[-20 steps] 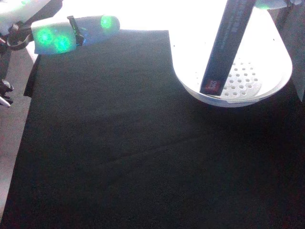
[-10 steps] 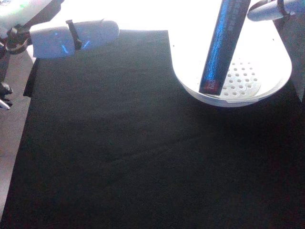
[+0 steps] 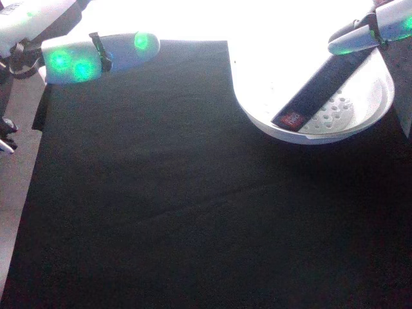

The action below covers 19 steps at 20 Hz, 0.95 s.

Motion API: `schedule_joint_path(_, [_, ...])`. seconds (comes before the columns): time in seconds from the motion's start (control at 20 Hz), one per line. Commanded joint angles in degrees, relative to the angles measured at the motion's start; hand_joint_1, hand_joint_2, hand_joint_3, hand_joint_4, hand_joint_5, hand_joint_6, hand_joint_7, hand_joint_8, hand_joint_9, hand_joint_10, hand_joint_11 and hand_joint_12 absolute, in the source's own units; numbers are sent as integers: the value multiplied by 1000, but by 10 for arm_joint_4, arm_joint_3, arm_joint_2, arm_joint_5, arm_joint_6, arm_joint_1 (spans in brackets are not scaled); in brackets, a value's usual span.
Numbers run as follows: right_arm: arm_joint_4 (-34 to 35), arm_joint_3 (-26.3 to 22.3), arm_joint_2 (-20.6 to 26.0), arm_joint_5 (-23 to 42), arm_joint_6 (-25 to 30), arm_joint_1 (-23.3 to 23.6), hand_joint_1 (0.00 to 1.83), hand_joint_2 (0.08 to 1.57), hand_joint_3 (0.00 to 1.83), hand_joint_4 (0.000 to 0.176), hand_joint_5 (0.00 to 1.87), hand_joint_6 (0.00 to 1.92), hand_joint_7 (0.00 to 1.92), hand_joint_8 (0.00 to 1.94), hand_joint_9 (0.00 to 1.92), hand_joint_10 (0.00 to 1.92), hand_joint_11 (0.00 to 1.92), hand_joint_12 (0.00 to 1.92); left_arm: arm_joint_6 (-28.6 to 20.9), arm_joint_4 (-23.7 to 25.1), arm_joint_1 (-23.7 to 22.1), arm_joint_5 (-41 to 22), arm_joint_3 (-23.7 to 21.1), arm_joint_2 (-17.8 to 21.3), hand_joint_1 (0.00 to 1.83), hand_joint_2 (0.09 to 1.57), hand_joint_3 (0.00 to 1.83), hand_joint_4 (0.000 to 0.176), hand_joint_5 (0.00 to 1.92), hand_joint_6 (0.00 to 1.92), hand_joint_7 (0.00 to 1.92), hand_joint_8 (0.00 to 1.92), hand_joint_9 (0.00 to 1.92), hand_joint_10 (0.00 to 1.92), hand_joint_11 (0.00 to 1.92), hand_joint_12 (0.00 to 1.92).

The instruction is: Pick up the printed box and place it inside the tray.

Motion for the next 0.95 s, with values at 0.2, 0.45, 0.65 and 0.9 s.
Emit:
schedule_joint_path(0.2, [8,3,4,68,0,8,756,637,8,176,0,0,0,0,0,0,0,0,-2,-11,-3,-75,0,2,27,963,12,176,0,0,0,0,0,0,0,0])
schedule_joint_path(0.45, [8,3,4,68,0,8,747,644,7,171,0,0,0,0,0,0,0,0,-2,-11,-3,-77,0,2,38,947,0,176,0,0,0,0,0,0,0,0])
schedule_joint_path(0.65, [8,3,4,68,0,8,705,640,4,176,0,0,0,0,0,0,0,0,-2,-11,-3,-79,0,3,58,919,0,176,0,0,0,0,0,0,0,0])
schedule_joint_path(0.9, [8,3,3,74,0,8,665,650,0,176,0,0,0,0,0,0,0,0,-2,-10,-3,-86,0,8,46,922,0,176,0,0,0,0,0,0,0,0])
